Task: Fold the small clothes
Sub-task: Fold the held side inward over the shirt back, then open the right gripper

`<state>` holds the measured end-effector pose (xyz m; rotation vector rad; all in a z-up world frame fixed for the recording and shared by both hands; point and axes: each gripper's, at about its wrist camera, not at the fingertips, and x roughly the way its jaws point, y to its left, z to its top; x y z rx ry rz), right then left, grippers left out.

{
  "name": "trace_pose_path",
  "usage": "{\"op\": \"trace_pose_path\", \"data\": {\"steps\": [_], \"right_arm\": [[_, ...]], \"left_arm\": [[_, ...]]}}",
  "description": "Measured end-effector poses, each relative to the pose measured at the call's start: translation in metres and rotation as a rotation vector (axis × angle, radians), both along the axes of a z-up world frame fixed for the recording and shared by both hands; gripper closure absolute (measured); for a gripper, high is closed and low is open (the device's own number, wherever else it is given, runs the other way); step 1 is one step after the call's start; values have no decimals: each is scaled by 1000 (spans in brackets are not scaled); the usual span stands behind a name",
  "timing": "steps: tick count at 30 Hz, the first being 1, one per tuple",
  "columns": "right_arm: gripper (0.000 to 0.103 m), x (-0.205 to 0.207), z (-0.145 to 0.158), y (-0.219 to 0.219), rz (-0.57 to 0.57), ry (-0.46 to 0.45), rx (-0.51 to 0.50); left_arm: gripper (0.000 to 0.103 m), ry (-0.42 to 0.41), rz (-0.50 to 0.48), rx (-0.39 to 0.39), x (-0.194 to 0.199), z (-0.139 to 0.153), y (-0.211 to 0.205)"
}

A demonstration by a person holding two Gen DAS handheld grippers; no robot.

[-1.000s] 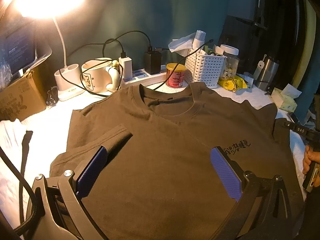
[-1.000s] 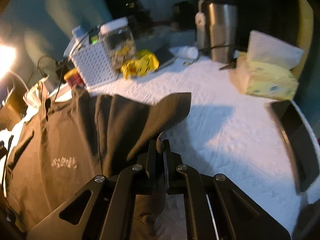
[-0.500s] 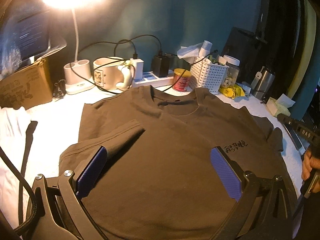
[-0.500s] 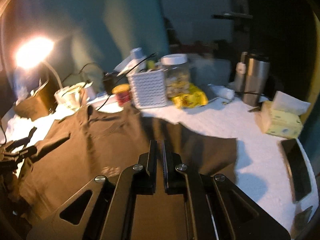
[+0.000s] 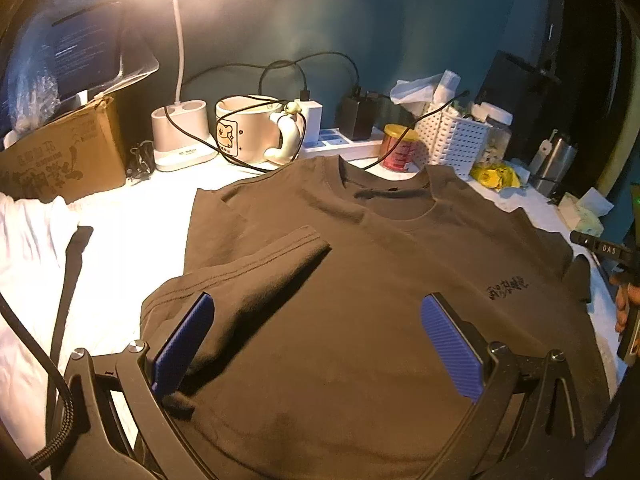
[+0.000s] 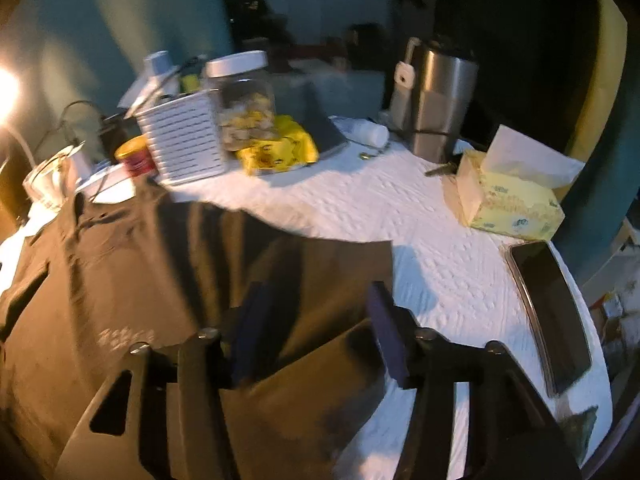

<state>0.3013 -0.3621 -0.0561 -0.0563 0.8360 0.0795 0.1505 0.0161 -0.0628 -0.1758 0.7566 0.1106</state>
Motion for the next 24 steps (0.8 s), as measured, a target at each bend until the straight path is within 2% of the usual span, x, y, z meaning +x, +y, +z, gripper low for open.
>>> {"op": "trace_pose_path", "data": {"steps": [10,13,14,15,16,18,24], "right_arm": [[47,44,-37,-38,-57,87,4],[48,43,-44,-29,-15,86,0],[56,41,-45,-24,5,80,-13],[81,40,-44,-20,23,74,-18],[95,39,-43,-17,39,75,-2],[96,40,-41,-14,47,83,5],[96,26,-13,-2,49,15,-18]], "left_arm": [[1,44,17,45,23,-7,-1],[1,52,11,39,25,-9,0],[1,52,8,38,26,-9,-1],[1,49,2,38,25,-9,-2],[1,46,-2,37,25,-8,-2],[1,37,-8,32,22,-7,0],[1,10,3,0,10,-3,10]]}}
